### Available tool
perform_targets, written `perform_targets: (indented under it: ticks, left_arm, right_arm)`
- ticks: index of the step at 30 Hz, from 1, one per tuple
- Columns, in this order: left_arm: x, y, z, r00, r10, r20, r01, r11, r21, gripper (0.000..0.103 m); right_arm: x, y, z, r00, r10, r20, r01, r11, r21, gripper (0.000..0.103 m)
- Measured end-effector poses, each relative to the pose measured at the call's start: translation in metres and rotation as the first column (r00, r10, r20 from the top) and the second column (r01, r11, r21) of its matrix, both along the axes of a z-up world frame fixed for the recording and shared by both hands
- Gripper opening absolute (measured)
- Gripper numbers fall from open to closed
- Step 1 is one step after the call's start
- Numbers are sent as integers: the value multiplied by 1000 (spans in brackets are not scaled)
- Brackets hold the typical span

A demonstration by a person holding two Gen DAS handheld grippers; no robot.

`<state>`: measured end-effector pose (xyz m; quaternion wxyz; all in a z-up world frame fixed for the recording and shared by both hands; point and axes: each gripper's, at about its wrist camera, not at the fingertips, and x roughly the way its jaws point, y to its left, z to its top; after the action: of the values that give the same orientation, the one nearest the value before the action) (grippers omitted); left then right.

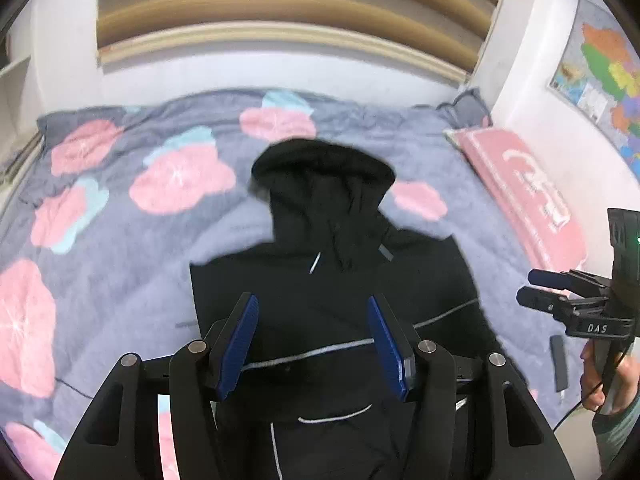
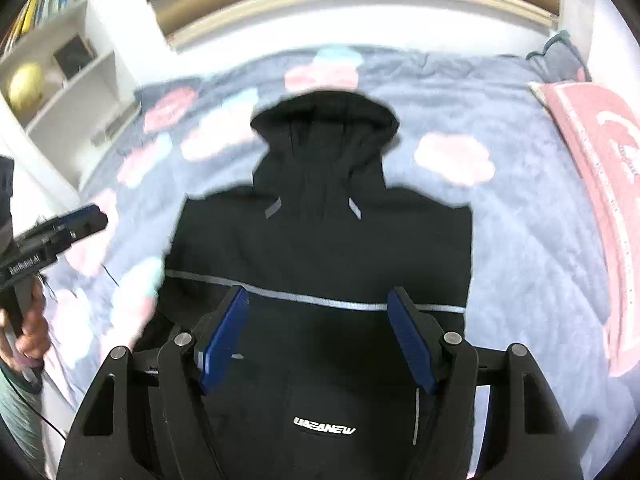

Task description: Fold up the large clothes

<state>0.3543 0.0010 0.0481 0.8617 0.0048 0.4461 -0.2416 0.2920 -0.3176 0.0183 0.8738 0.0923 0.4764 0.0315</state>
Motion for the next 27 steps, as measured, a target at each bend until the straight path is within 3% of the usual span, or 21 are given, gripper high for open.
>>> perform_targets:
  ticks: [6,13,18,23,27]
  left_arm:
    - [22,4,50,999,19,38,-17,999,-47,58]
    - [70,-9,61,999,15,42,-13,998,-54,58]
    - [118,-33,29,1000,8,13,-8,1000,-3,58]
    - [181,-55,-34,998,34,-62,-32,999,34,58]
    - [227,-65,-85,989,78,-127,-74,997,38,58]
  right_arm:
    - [12,-17,48,996,-56,62,55,998,12,75]
    - [53,-42,47,992,-119,35,116,990,84,75]
    - [108,-51,19,993,-121,0,121,991,61,76]
    - [170,-56,-24,992,-122,-15,122,992,-23,75]
    - [219,-69,-70,988,-140,-59,139,990,-15,75]
